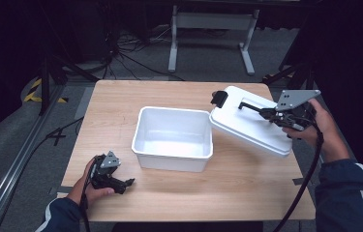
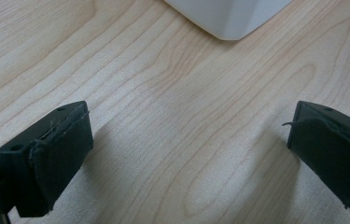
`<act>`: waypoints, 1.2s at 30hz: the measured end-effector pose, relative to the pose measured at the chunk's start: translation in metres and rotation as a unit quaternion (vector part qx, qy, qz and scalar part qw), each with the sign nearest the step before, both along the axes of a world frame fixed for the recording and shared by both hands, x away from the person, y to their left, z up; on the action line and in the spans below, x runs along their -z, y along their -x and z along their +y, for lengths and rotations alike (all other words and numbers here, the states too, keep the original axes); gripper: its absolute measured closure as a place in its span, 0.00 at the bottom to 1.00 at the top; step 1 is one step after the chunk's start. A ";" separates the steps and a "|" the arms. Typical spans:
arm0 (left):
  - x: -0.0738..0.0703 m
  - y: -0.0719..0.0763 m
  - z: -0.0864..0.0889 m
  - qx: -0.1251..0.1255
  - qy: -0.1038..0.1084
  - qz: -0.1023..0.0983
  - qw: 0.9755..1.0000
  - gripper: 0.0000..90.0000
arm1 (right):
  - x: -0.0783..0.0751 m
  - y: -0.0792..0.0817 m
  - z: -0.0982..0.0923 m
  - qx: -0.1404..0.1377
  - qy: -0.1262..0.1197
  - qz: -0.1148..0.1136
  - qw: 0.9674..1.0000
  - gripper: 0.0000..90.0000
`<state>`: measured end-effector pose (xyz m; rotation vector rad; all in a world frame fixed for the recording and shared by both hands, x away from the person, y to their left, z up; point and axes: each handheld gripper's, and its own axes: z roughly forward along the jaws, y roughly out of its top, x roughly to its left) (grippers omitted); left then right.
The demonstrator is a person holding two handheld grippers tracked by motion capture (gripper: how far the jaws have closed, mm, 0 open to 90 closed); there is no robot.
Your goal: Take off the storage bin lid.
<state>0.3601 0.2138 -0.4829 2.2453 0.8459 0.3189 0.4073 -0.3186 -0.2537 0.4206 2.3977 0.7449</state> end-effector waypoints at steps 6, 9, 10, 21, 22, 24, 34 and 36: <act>0.000 0.000 0.000 0.000 0.000 0.000 1.000 0.01 | 0.007 0.002 -0.010 0.012 -0.004 0.004 1.000 0.94; 0.000 0.000 0.000 0.001 0.000 0.000 1.000 0.01 | 0.011 0.002 -0.015 0.013 -0.011 0.009 1.000 0.94; 0.000 0.000 0.000 0.000 0.000 0.000 1.000 0.01 | 0.013 0.002 -0.016 0.014 -0.011 0.009 1.000 0.94; 0.000 0.000 0.000 0.000 0.000 0.000 1.000 0.01 | 0.030 -0.002 -0.029 0.033 -0.011 0.022 0.999 0.94; 0.000 0.000 0.000 0.000 0.000 0.000 1.000 0.01 | 0.031 -0.003 -0.030 0.034 -0.011 0.023 0.999 0.94; 0.000 0.000 0.000 0.001 -0.001 0.000 1.000 0.01 | 0.036 -0.005 -0.030 0.038 -0.012 0.027 0.999 0.94; 0.000 0.000 0.000 0.001 0.000 0.000 1.000 0.01 | 0.060 -0.021 -0.033 0.057 -0.016 0.052 0.997 0.94; 0.000 0.000 0.000 0.000 0.000 0.000 1.000 0.01 | 0.065 -0.025 -0.033 0.059 -0.016 0.055 0.997 0.94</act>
